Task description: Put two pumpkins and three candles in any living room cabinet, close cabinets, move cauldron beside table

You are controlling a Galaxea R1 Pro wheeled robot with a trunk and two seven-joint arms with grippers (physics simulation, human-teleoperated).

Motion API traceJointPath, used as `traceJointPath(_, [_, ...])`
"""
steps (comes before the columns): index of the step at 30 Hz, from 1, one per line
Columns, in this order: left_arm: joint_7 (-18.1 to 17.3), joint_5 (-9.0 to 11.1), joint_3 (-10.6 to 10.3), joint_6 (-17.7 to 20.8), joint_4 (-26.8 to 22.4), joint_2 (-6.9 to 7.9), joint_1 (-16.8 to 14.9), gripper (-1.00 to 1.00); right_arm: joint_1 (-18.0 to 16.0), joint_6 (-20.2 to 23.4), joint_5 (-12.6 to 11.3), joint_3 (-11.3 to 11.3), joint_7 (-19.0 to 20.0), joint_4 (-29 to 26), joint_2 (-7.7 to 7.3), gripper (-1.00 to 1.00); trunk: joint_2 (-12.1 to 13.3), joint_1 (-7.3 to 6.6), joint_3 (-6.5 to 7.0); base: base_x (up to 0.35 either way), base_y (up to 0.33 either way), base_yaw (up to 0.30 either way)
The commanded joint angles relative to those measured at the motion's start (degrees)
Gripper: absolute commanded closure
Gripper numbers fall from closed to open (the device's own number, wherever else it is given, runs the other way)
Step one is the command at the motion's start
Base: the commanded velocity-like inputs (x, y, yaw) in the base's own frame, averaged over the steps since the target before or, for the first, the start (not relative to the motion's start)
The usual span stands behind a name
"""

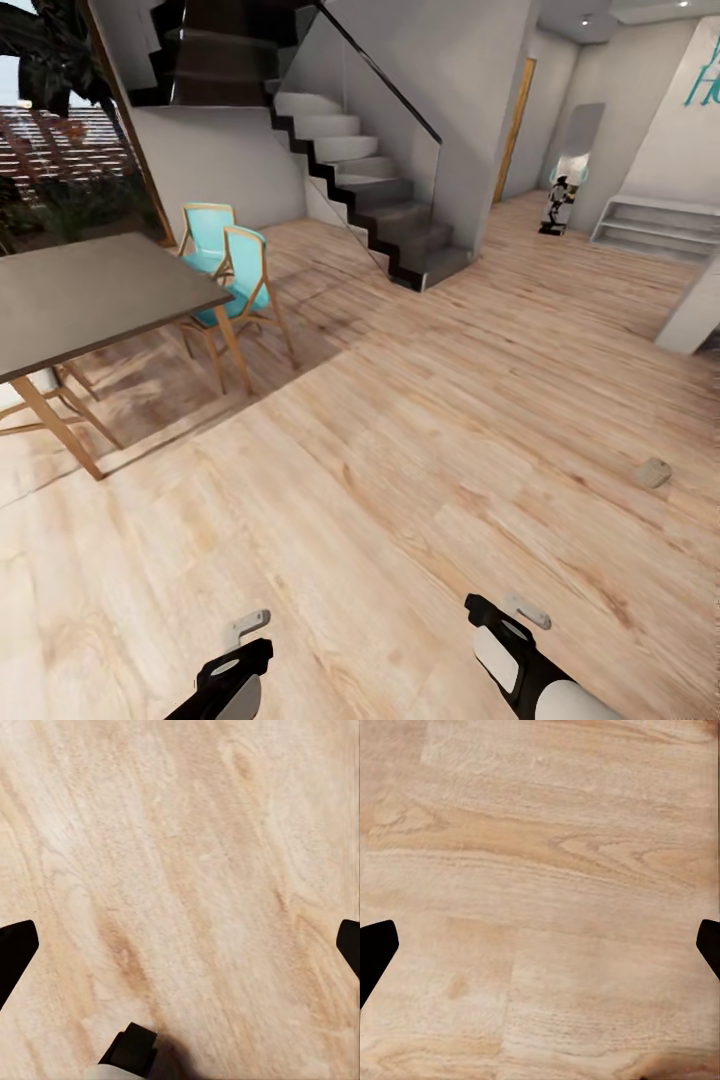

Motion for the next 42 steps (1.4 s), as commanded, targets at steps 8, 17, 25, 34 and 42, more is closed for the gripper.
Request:
traceJointPath(8, [0.46, 0.39, -0.49, 0.03, -0.09, 0.06, -0.03, -1.0, -0.05, -0.41, -0.76, 0.41, -0.29, 0.02, -0.14, -1.0, -0.02, 0.03, -0.43, 0.301, 0.0, -0.172])
traceJointPath(17, [0.46, 0.39, -0.49, 0.03, -0.09, 0.07, -0.03, -1.0, -0.05, -0.34, -0.77, 0.37, -0.3, 0.02, -0.14, -1.0, -0.02, 0.03, -0.46, 0.313, 0.0, -0.063])
traceJointPath(25, [0.45, 0.39, -0.49, 0.03, -0.09, 0.05, -0.03, -1.0, -0.05, -0.33, -0.77, 0.37, -0.33, 0.03, -0.1, -1.0, -0.02, 0.03, -0.46, 0.314, 0.0, -0.268])
traceJointPath(34, [0.44, 0.39, -0.49, 0.03, -0.09, 0.06, -0.03, -1.0, -0.05, -0.33, -0.77, 0.37, -0.29, 0.02, -0.09, -1.0, -0.02, 0.03, -0.46, 0.321, 0.0, -0.281])
traceJointPath(42, [0.46, 0.39, -0.49, 0.03, -0.09, 0.02, -0.03, -1.0, -0.05, -0.33, -0.77, 0.37, -0.33, 0.02, -0.09, -1.0, -0.02, 0.03, -0.46, 0.326, 0.0, -0.283])
